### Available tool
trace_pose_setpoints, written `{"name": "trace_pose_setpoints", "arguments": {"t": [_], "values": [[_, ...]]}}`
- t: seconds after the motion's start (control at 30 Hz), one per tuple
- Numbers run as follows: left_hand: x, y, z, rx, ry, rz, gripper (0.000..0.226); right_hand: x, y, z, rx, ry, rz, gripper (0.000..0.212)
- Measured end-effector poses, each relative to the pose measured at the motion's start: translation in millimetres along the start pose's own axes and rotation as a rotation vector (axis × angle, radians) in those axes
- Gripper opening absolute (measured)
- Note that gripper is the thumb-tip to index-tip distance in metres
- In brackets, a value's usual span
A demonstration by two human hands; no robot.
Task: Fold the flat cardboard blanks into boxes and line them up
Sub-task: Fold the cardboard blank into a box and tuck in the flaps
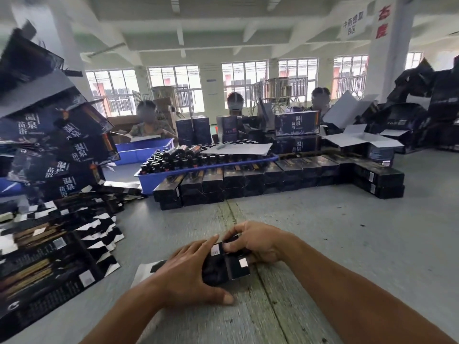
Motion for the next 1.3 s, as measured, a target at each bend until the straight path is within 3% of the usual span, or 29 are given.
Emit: {"name": "trace_pose_setpoints", "arguments": {"t": [0.4,0.67,0.9,1.03,1.2,1.3], "values": [[-17.1,-12.5,-8.7,-0.061,0.029,0.186,0.144,0.7,-13.6,-1.9,-0.193,0.112,0.142,0.023],[-40.3,-19.7,1.4,0.016,0.289,0.393,0.136,5.6,-17.7,-6.1,-0.273,0.108,0.201,0.056],[-47.3,-18.2,0.6,0.056,0.384,0.538,0.127,3.8,-14.1,-8.7,-0.32,0.062,0.249,0.081],[-48.3,-17.1,-1.0,0.095,0.303,0.554,0.108,4.2,-17.6,-14.2,-0.341,0.037,0.225,0.07],[-65.3,-32.1,-5.0,0.105,0.088,0.659,0.104,7.5,-29.3,-28.7,-0.378,0.107,0.063,0.016],[-73.0,-40.8,6.4,0.156,0.067,0.739,0.101,6.0,-35.1,-39.6,-0.461,0.058,0.133,0.011]]}}
Point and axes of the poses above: each hand's wrist, its own y-axis towards the middle knuckle, its own x-axis out of the palm, z = x × y, the point moved 8 cm from there along y, towards the middle knuckle, and after that the axes turned 5 degrees about y, right-handed, at the moved point
